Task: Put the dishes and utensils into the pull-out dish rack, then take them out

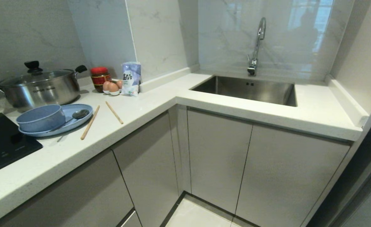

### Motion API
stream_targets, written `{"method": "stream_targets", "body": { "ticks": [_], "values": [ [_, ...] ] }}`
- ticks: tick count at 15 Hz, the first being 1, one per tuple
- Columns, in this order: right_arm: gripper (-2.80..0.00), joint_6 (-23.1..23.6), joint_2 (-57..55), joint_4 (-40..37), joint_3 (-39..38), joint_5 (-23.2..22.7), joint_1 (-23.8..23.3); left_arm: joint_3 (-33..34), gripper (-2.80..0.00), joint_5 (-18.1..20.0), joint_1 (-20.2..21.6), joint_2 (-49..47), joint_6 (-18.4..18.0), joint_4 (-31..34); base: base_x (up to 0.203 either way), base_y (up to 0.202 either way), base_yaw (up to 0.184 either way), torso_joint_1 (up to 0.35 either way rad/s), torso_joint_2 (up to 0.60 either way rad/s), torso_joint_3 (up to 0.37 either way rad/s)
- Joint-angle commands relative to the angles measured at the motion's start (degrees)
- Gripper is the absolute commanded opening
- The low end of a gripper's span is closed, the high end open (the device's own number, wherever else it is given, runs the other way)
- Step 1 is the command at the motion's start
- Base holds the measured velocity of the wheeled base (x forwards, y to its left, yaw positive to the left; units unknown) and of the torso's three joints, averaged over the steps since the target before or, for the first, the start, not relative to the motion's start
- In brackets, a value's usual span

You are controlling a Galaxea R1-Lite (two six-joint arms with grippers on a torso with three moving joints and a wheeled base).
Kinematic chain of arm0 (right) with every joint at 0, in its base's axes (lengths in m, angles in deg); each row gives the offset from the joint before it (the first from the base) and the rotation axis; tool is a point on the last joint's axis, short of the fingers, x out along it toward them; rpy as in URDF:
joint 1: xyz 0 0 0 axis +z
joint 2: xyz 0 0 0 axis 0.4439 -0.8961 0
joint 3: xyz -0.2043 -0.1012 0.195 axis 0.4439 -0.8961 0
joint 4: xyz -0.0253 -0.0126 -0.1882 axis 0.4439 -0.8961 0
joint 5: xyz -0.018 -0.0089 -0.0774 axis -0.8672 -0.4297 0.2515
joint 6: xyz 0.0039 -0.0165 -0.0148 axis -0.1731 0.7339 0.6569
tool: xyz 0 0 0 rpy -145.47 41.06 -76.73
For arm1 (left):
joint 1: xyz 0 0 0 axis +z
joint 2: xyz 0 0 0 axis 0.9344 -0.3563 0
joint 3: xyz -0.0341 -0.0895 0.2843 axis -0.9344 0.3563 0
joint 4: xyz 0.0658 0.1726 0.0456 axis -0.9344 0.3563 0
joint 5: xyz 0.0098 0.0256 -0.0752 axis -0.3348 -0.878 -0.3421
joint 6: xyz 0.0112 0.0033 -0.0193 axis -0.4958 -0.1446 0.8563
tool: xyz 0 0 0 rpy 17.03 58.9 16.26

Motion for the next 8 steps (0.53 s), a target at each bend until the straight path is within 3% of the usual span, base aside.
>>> {"method": "stream_targets", "body": {
  "ticks": [1, 4, 8],
  "values": [
    [-2.8, 0.0, 0.0, 0.0, 0.0, 0.0, 0.0, 0.8, -2.8, 0.0, 0.0, -0.1, 0.0, 0.0, 0.0, 0.0, 0.0, 0.007, 0.0, 0.193],
    [-2.8, 0.0, 0.0, 0.0, 0.0, 0.0, 0.0, 0.8, -2.8, 0.0, 0.0, -0.1, -0.1, 0.0, 0.0, 0.0, 0.0, 0.002, 0.0, 0.185],
    [-2.8, 0.0, 0.0, 0.0, 0.0, 0.0, 0.0, 0.8, -2.8, 0.0, 0.0, -0.1, 0.0, 0.0, 0.0, 0.0, 0.0, 0.002, 0.0, 0.045]
  ]
}}
